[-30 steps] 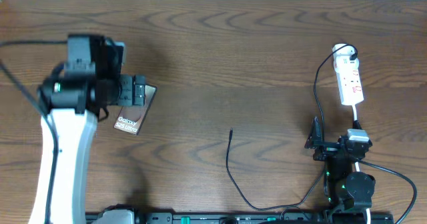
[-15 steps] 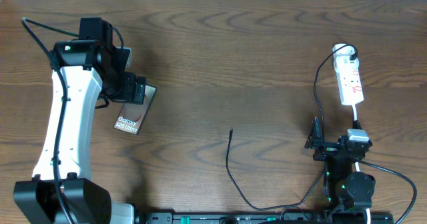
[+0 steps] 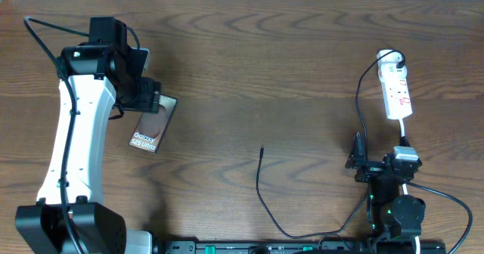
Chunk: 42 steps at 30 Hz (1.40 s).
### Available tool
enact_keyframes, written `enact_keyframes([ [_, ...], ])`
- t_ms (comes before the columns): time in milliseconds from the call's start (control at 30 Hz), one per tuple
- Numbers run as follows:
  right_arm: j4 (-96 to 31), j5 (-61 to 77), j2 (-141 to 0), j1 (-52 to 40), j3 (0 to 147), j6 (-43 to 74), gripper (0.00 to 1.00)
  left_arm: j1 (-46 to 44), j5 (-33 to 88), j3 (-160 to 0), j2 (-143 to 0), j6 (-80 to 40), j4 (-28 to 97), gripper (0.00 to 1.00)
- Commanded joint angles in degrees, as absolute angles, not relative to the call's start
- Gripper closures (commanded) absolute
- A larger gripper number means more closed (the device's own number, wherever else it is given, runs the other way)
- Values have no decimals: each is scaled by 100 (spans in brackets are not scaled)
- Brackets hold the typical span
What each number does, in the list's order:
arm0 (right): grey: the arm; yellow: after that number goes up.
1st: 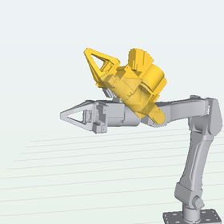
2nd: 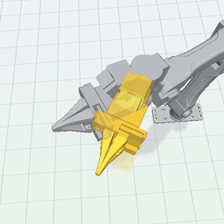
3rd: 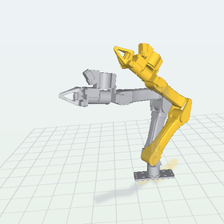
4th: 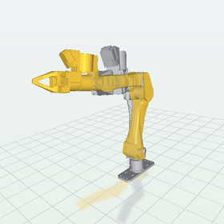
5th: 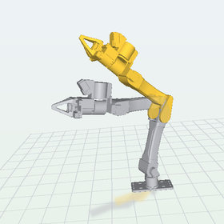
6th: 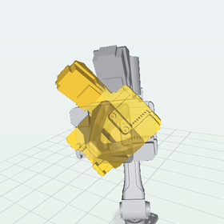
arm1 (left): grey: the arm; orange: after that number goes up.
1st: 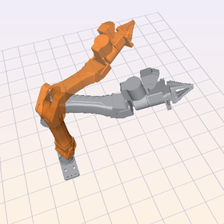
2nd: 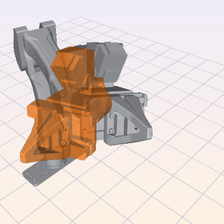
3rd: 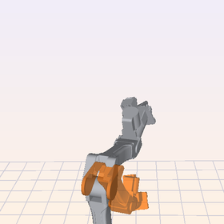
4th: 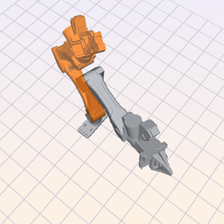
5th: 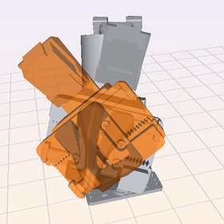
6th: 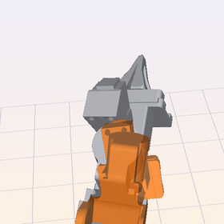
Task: Plug charger to phone and switch on socket
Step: 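Raise the left arm and move the left gripper over the phone box, then lower the left gripper around the phone box's long sides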
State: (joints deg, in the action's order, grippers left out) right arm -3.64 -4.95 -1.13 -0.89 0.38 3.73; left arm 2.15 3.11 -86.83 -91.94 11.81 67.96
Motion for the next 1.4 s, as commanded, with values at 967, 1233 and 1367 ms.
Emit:
enact_keyframes([
  [967, -386, -543, -115, -117, 32, 423, 1, 235, -115, -8799, -9815, 1815, 6316, 2],
  [1233, -386, -543, -115, -117, 32, 421, 1, 235, -119, -8799, -10650, 2099, 6355, 2],
  [1367, -386, -543, -115, -117, 32, 421, 1, 235, -115, -8799, -11026, 2097, 6377, 2],
])
